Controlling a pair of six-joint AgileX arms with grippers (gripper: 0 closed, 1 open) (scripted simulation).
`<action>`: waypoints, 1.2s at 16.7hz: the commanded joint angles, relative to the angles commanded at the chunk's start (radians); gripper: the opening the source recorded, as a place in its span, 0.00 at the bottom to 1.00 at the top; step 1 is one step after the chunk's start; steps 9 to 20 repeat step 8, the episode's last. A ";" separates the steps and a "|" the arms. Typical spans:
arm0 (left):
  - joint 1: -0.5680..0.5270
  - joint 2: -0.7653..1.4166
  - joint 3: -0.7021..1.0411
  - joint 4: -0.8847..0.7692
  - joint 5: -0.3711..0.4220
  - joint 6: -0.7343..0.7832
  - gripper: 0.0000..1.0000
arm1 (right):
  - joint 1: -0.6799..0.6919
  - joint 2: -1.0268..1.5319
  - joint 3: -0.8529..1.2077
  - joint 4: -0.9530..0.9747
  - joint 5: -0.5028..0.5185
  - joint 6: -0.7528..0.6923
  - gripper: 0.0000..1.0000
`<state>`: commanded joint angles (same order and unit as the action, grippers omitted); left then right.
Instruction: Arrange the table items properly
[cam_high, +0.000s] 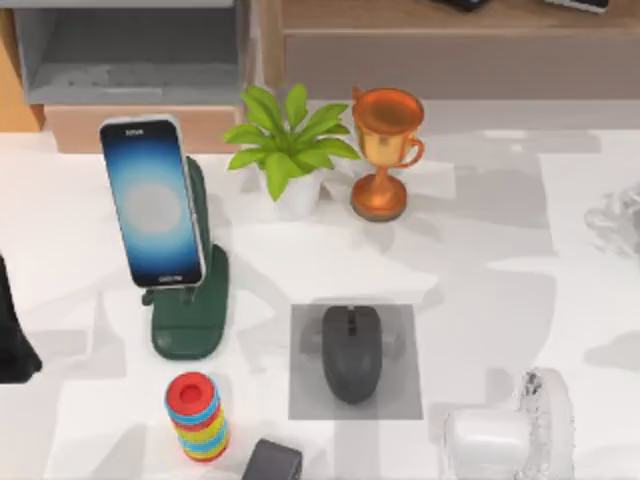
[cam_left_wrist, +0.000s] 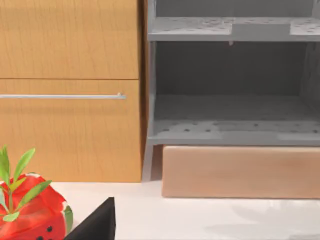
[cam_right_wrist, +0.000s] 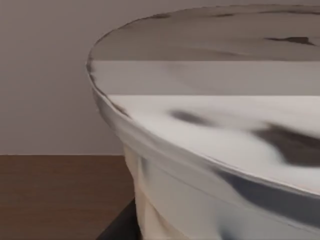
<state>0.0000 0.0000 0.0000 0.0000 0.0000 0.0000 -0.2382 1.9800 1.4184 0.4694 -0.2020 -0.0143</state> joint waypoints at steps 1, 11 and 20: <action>0.000 0.000 0.000 0.000 0.000 0.000 1.00 | 0.000 0.000 0.000 0.000 0.000 0.000 0.90; 0.000 0.000 0.000 0.000 0.000 0.000 1.00 | 0.000 0.000 0.000 0.000 0.000 0.000 1.00; 0.000 0.000 0.000 0.000 0.000 0.000 1.00 | 0.000 0.000 0.000 0.000 0.000 0.000 1.00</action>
